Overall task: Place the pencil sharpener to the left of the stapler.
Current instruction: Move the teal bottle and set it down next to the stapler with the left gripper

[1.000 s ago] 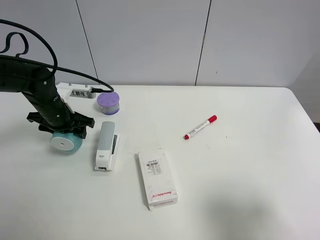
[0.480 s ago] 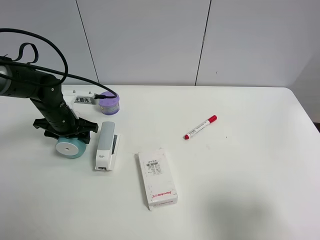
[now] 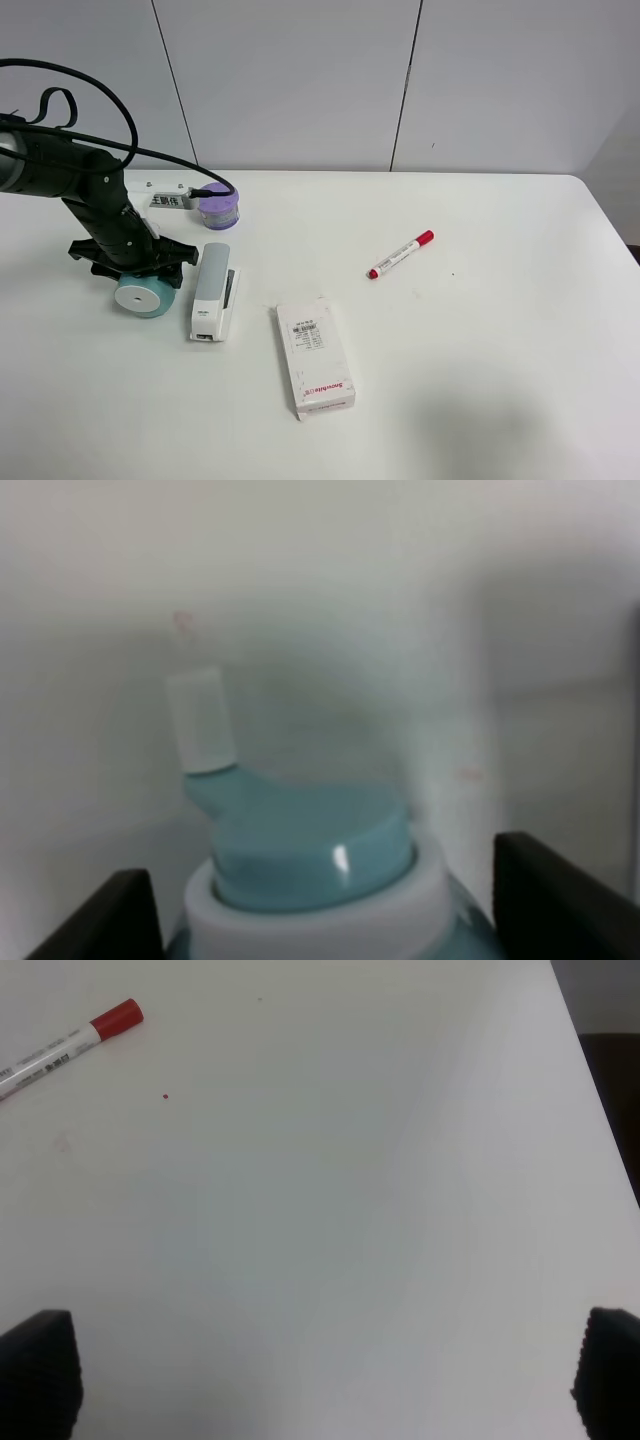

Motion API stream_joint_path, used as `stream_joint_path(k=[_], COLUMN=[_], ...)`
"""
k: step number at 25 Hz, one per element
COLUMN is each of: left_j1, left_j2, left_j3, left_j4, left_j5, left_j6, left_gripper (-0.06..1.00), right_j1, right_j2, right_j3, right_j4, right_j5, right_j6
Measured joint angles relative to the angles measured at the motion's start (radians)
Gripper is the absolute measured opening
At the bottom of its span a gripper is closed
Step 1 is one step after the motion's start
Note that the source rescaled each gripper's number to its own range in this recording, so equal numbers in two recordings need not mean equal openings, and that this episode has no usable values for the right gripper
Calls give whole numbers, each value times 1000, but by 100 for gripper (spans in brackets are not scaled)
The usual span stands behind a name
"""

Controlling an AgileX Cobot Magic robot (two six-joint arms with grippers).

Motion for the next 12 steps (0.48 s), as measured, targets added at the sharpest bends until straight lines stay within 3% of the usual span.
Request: stream_joint_path(k=[12], left_j1=[3], left_j2=[4], left_j3=[30], left_j4=[-15], left_j5=[-38], left_j6=[0], left_gripper=[0], right_j1=[0], right_j2=[0], right_j3=[0], right_j4=[0], right_j5=[0], right_j6=[0])
